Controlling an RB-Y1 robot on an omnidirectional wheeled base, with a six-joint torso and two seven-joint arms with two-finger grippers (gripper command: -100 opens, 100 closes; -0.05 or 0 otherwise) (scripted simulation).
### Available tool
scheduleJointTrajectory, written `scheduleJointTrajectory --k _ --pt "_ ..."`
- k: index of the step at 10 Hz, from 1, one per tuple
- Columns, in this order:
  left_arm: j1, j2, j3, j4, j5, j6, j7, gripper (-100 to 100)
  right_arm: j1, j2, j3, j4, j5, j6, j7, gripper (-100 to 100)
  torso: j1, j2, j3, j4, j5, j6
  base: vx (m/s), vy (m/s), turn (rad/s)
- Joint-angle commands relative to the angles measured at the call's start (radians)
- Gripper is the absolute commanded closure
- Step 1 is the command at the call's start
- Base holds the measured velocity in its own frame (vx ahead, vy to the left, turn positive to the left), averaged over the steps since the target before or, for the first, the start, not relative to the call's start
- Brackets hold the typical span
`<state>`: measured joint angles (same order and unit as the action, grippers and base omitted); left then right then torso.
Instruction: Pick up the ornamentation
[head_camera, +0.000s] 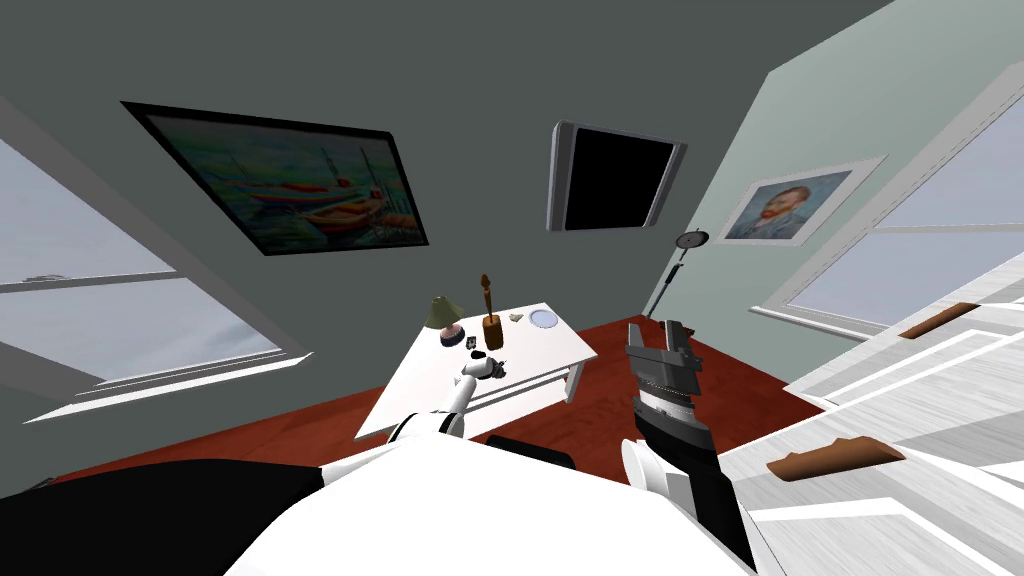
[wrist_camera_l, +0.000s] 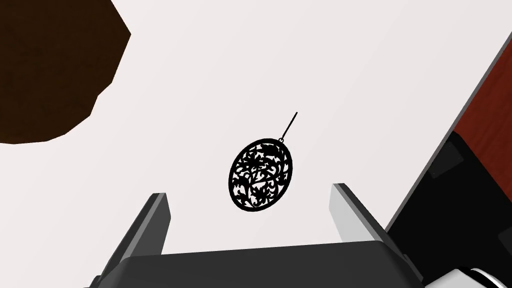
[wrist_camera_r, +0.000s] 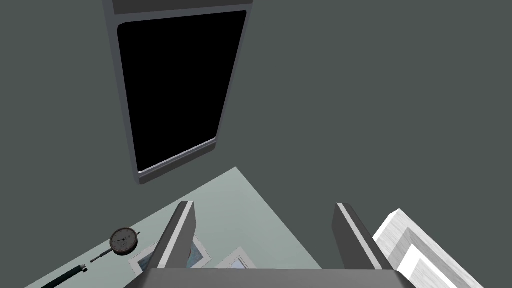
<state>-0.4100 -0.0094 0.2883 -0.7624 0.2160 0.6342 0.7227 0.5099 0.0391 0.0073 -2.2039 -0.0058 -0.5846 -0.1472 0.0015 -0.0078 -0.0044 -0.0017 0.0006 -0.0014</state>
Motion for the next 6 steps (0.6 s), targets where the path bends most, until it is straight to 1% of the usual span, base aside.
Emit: scheduleJointTrajectory --k 1,2,3,4,5,6 --pt "-0.034 -0.001 0.005 0.050 0.017 -0.022 -0.011 -100 0.000 0.000 0.000 0.000 0.000 0.000 0.000 0 0.000 0.000 0.000 0.000 0.000 0.000 0.042 0.020 -0.009" --pt "-0.034 -0.001 0.005 0.064 0.017 -0.022 -0.011 -100 0.000 0.000 0.000 0.000 0.000 0.000 0.000 0 -0.001 0.002 0.001 0.000 0.000 0.000 0.007 0.003 0.006" --pt "-0.035 -0.014 0.006 0.067 0.017 -0.019 -0.011 -100 0.000 0.000 0.000 0.000 0.000 0.000 0.000 0 -0.002 0.004 0.002 0.001 0.000 0.000 0.000 0.000 0.000" --pt "-0.027 -0.009 0.005 0.047 0.015 -0.010 -0.010 -100 0.000 0.000 0.000 0.000 0.000 0.000 0.000 0 -0.002 0.004 0.003 0.001 0.000 0.000 0.000 0.000 0.000" --pt "-0.027 -0.010 0.005 0.048 0.015 -0.010 -0.010 0 0.000 0.000 0.000 0.000 0.000 0.000 0.000 0 -0.002 0.005 0.003 0.001 -0.001 0.000 0.000 0.000 0.000" --pt "0.013 0.003 -0.038 0.011 0.034 -0.014 0.014 -100 0.000 0.000 0.000 0.000 0.000 0.000 0.000 0 -0.002 0.005 0.003 0.001 -0.001 0.000 0.041 -0.004 -0.054"
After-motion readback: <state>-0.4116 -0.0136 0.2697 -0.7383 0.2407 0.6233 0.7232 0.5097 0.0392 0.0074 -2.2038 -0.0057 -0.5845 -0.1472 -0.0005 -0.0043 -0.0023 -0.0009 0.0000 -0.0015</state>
